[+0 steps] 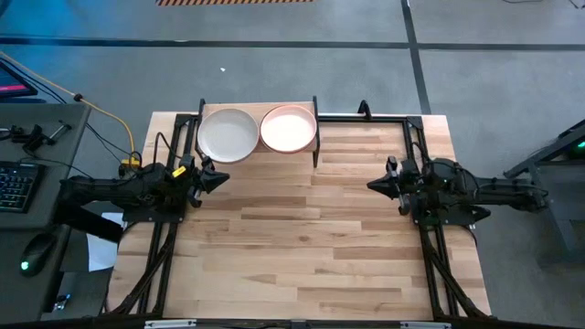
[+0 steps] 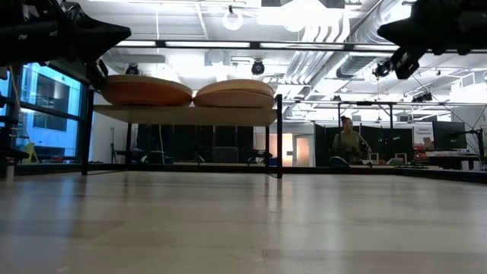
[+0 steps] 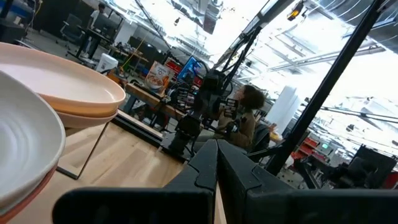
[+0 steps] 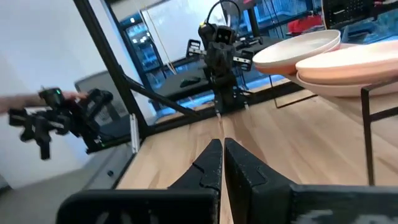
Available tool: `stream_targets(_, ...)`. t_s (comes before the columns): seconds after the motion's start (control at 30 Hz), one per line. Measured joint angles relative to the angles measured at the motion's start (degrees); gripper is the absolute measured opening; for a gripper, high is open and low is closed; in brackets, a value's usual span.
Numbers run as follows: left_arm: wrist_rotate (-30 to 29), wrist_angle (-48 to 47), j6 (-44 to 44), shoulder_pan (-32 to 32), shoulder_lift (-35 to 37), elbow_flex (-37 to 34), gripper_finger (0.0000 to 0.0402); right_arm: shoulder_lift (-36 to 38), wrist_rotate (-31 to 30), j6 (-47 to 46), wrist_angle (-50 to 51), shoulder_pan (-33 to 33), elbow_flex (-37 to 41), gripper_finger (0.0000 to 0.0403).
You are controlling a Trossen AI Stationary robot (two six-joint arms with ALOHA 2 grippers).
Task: Place and stack plates onto a shelf
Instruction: Return to Home Position
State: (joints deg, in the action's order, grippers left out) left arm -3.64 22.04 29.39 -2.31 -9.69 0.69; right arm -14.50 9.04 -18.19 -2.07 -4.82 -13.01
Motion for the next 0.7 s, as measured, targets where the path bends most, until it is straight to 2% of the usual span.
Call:
stream_targets(0.13,0.00,0.00,0.00,0.00,0.02,0.00,0.0000,3.75,0.60,-2.97,-3.25,0.00,4.04,0.0000)
stream_targets(0.4,0.00,-3.25,0.00,0.07,1.80,0.09,0.0000,8.50,1.02,-5.38,-15.92,0.00,12.45,0.0000)
stream_targets(0.6,-0.02,-6.68,-0.01,0.07,3.65,0.08,0.0000,8.61,-0.37,-5.44,-14.52,1.58,12.43,0.0000)
stream_targets(0.7,-0.02,-7.44,0.00,0.07,4.61,0.09,0.0000,8.61,-5.06,-5.04,-11.32,3.86,12.43,0.0000)
